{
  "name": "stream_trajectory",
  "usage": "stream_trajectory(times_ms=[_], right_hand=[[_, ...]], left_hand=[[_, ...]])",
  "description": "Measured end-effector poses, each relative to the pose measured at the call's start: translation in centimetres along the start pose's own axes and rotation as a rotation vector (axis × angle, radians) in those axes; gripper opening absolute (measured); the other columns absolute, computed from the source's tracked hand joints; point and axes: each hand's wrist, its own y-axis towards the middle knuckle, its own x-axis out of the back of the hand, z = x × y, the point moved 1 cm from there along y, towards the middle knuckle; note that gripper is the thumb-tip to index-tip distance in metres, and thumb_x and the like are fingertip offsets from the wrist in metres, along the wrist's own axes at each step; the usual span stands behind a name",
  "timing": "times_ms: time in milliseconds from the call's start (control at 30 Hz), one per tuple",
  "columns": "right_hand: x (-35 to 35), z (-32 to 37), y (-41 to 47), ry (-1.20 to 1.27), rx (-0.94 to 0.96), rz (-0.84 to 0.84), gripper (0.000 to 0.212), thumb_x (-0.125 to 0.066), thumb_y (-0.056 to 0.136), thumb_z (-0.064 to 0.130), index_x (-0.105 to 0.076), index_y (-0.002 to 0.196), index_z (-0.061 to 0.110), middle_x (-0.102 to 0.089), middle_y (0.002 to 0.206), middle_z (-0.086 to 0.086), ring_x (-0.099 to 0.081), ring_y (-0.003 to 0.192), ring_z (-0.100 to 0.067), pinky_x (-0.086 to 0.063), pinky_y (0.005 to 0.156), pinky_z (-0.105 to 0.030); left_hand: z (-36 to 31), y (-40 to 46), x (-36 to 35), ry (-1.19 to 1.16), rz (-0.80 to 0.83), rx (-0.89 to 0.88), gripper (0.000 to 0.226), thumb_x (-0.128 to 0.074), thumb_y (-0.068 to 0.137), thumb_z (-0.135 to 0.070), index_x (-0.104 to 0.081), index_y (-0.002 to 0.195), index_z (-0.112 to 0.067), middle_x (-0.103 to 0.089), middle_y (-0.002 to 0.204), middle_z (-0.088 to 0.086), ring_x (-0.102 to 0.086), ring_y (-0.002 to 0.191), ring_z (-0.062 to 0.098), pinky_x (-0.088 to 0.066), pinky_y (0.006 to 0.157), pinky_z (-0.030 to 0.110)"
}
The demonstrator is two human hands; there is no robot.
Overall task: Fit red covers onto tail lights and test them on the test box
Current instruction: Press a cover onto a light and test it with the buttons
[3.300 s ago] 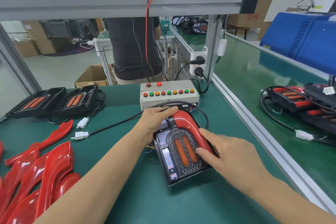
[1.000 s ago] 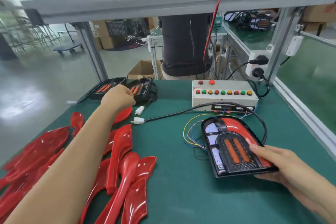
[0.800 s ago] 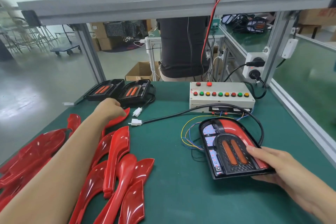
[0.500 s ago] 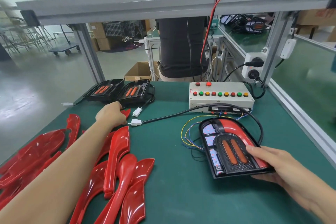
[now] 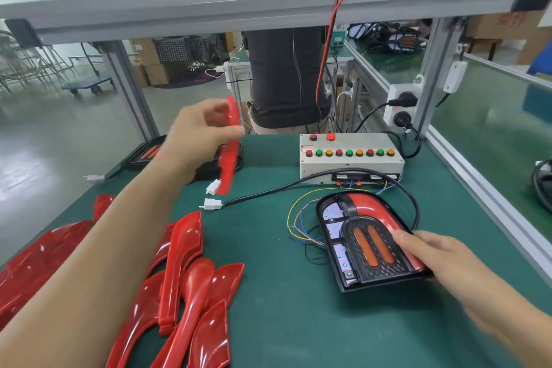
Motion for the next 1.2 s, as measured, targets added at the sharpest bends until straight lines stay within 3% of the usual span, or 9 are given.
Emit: stream_trajectory(times_ms=[100,167,267,467,567,667,833,933,1200], right_hand=[[0.0,1.3,-0.4,-0.347,0.208,-0.289,0.049,-0.051,0.088,0.054,-0.059,0.127,0.026,-0.059,0.125,0.011,-0.053,0.115,-0.008,-0.037,0.099,-0.028],[-0.7,2.8,-1.4,-0.368,0.453,-0.322,0.035,-0.049,0.086,0.055,-0.057,0.117,0.040,-0.060,0.105,0.021,-0.054,0.094,0.003,-0.037,0.083,-0.016],[-2.4,4.0,-2.5,-0.396,0.656,-0.163,0.025,-0.051,0.090,0.055,-0.056,0.109,0.041,-0.063,0.081,0.014,-0.054,0.068,-0.005,-0.042,0.067,-0.015],[-2.4,3.6,-2.6,-0.661,0.656,-0.177,0.051,-0.046,0.089,0.051,-0.042,0.138,0.038,-0.062,0.072,0.008,-0.054,0.069,-0.013,-0.047,0.072,-0.034],[-2.4,3.3,-2.4,-0.627,0.687,-0.203,0.030,-0.047,0.093,0.041,-0.053,0.119,0.028,-0.049,0.058,0.005,-0.044,0.056,-0.015,-0.041,0.059,-0.031],[-2.0,3.1,-2.3,-0.515,0.651,-0.234,0.014,-0.049,0.092,0.034,-0.055,0.100,0.023,-0.048,0.055,0.007,-0.040,0.052,-0.014,-0.037,0.054,-0.029],[-2.1,2.2,-2.3,-0.545,0.647,-0.234,0.036,-0.042,0.090,0.043,-0.054,0.119,0.026,-0.049,0.058,0.003,-0.044,0.057,-0.016,-0.041,0.060,-0.033],[-2.1,1.5,-2.3,-0.592,0.636,-0.251,0.042,-0.043,0.096,0.039,-0.044,0.138,0.033,-0.056,0.072,0.007,-0.046,0.065,-0.015,-0.043,0.068,-0.036],[-2.0,1.4,-3.8,-0.651,0.682,-0.253,0.049,-0.039,0.101,0.039,-0.035,0.148,0.025,-0.065,0.112,0.008,-0.061,0.092,-0.016,-0.047,0.081,-0.031]], left_hand=[[-0.6,-1.3,-4.6,-0.562,0.356,0.272,0.020,-0.060,0.085,-0.004,-0.061,0.105,-0.007,-0.068,0.095,0.012,-0.067,0.085,0.028,-0.059,0.076,0.032],[-0.3,-2.2,-7.5,-0.751,0.517,0.411,0.019,-0.057,0.083,-0.007,-0.060,0.101,-0.005,-0.067,0.099,0.016,-0.066,0.091,0.032,-0.056,0.084,0.037],[0.1,-3.2,-10.8,-0.895,0.660,0.543,0.032,-0.057,0.077,-0.008,-0.056,0.108,-0.002,-0.066,0.102,0.019,-0.067,0.090,0.033,-0.057,0.082,0.035],[0.5,-3.9,-13.3,-0.948,0.811,0.557,0.031,-0.058,0.080,-0.009,-0.059,0.109,-0.001,-0.069,0.100,0.019,-0.069,0.088,0.030,-0.058,0.081,0.033],[1.5,-3.3,-13.9,-0.576,0.723,0.434,0.027,-0.059,0.087,-0.027,-0.062,0.109,-0.012,-0.066,0.107,0.008,-0.063,0.093,0.022,-0.050,0.090,0.038],[3.2,-2.2,-14.1,-0.033,0.349,0.311,0.025,-0.053,0.094,-0.033,-0.064,0.103,-0.012,-0.061,0.088,0.001,-0.054,0.075,0.014,-0.042,0.076,0.029],[5.1,-2.6,-15.5,0.277,0.537,0.408,0.020,-0.058,0.088,-0.025,-0.055,0.078,-0.008,-0.047,0.069,0.011,-0.041,0.054,0.022,-0.037,0.049,0.021],[4.7,-2.7,-16.2,0.183,0.512,0.463,0.014,-0.059,0.082,-0.013,-0.053,0.071,-0.008,-0.047,0.057,0.006,-0.042,0.042,0.017,-0.035,0.044,0.018],[3.0,-4.7,-17.2,-0.738,0.404,0.814,0.021,-0.045,0.089,-0.011,-0.057,0.073,-0.005,-0.065,0.059,0.011,-0.062,0.046,0.023,-0.054,0.047,0.028]])
